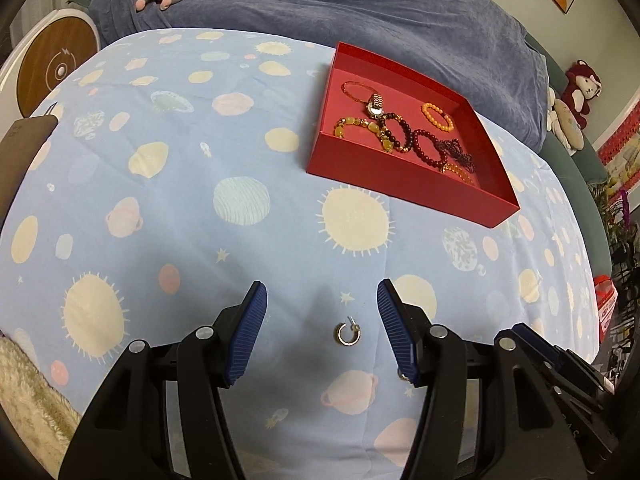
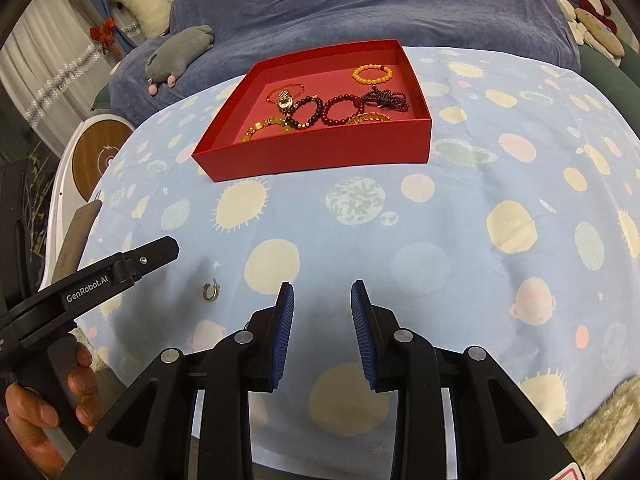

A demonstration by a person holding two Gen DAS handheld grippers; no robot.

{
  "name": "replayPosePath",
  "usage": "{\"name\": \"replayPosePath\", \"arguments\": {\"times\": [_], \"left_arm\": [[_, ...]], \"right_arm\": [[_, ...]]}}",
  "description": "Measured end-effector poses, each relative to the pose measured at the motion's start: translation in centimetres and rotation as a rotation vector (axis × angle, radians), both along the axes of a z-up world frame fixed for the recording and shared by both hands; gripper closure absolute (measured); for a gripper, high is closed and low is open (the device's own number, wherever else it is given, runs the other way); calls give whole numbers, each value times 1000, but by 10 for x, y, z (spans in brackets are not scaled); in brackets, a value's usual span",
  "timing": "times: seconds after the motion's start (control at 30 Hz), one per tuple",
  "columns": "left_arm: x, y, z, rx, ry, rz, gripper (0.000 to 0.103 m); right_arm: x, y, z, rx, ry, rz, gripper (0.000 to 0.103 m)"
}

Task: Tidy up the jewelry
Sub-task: 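Grasp a gold hoop earring with the right gripper while the left approaches the other hoop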

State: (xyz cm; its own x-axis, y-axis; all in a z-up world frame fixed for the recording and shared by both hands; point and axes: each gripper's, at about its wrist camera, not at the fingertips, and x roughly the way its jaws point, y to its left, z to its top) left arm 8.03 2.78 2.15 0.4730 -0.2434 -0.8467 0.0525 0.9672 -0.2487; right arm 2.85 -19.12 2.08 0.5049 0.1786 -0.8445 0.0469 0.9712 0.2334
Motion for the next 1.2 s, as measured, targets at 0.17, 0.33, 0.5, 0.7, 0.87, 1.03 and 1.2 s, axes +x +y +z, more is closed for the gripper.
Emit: {"name": "replayPosePath", "arguments": {"times": [0.17, 0.33, 0.5, 0.7, 0.87, 1.03, 1.2], "left_arm": [[-11, 2, -3, 11, 1, -7, 48], [-20, 4, -6, 21, 3, -8, 48], [-27, 7, -10, 35, 1, -12, 48], [-35, 14, -17, 48, 6, -10, 48], [-39, 20, -22, 49, 17, -4, 48], [-40, 24, -26, 47, 22, 5, 48], [-40, 26, -30, 42, 33, 10, 48]], "right_arm": [[-10, 9, -4, -6, 9, 14, 73], [-16, 15, -8, -12, 21, 28, 73], [-19, 24, -12, -22, 27, 50, 73], [-20, 39, -20, -31, 42, 83, 73], [-18, 53, -25, -47, 51, 117, 73], [-9, 63, -32, -61, 63, 136, 73], [-3, 69, -38, -79, 72, 148, 73]]}}
